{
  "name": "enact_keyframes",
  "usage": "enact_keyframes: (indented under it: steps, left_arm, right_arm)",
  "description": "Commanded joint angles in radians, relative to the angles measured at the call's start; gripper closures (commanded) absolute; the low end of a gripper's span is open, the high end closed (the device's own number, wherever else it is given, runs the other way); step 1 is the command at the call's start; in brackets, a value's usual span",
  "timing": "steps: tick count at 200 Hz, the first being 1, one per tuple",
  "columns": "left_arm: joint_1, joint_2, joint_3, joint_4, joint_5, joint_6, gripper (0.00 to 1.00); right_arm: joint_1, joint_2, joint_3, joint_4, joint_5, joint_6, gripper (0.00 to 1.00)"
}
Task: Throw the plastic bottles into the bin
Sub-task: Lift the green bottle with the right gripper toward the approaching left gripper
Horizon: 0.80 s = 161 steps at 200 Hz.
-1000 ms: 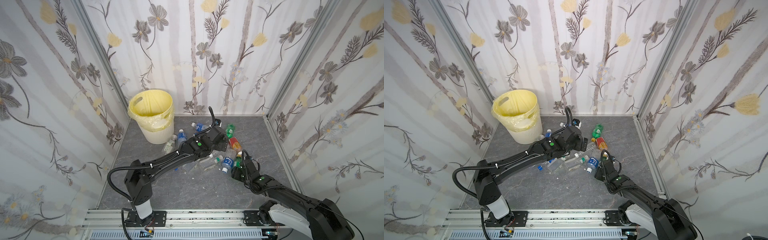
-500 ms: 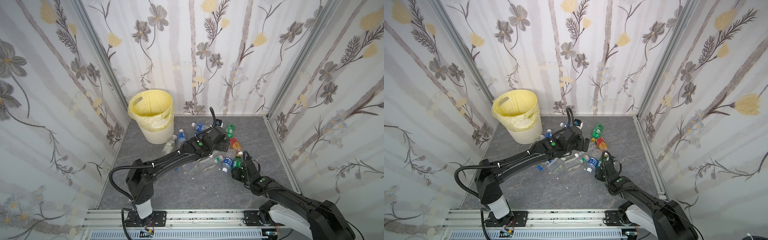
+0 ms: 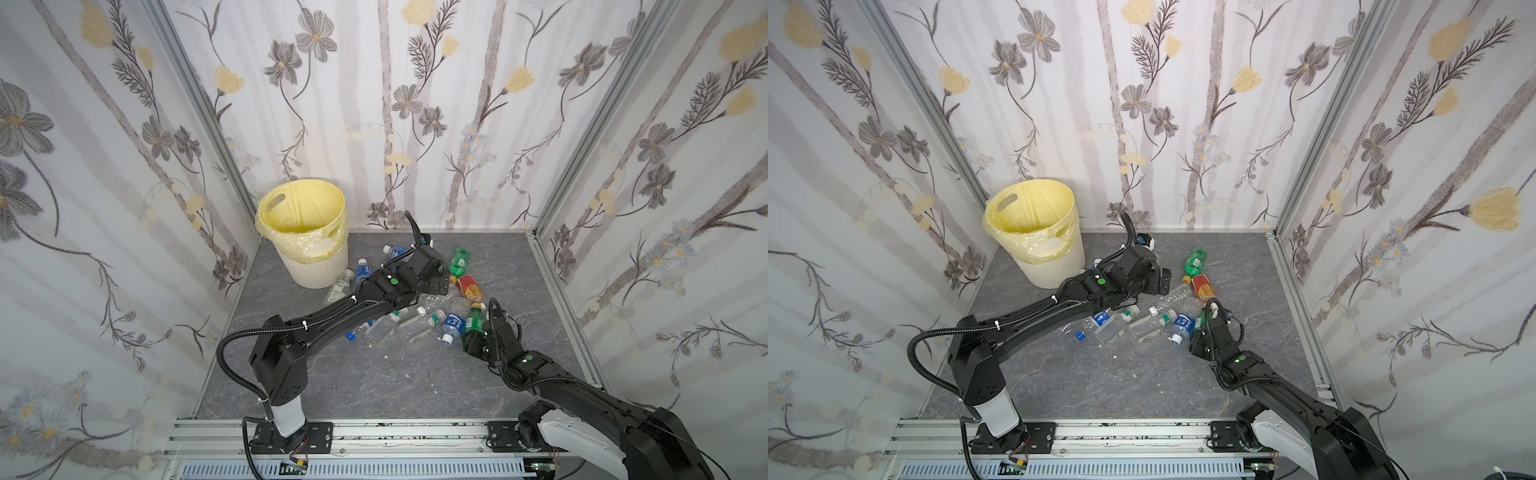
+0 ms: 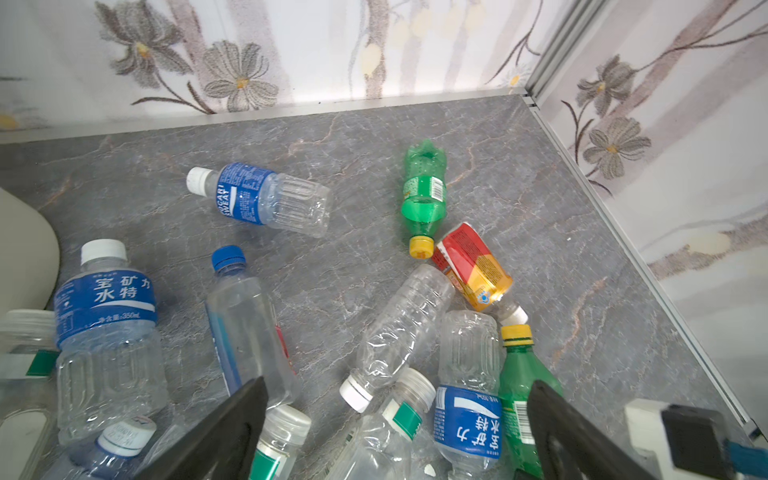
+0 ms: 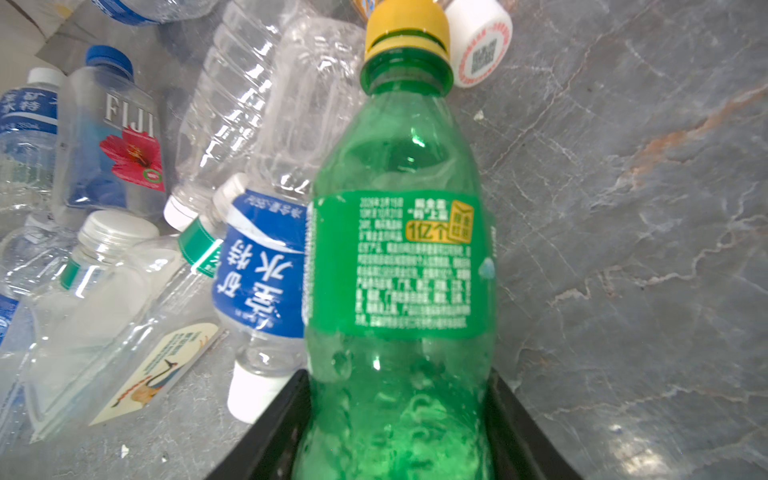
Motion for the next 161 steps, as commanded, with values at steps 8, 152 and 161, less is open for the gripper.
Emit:
enact_keyframes:
  steps: [8,152,161]
  left_arm:
    - [0.026,-0.013,-0.017,0.016,0.04,-0.047,0.0]
    - [0.102,0.062,0.094,0.021,0.417,-0.233,0.0]
    - [0.112,0.069,0.097,0.029,0.449,-0.252,0.0]
  right_arm:
    - [0.001,-0.023,0.031,-0.022,0.045,-0.022,0.48]
    - [0.019,0.045,0.197,0.054,0.034,-0.164,0.5]
    - [0.024,0.054,0.205,0.068,0.028,-0.173,0.5]
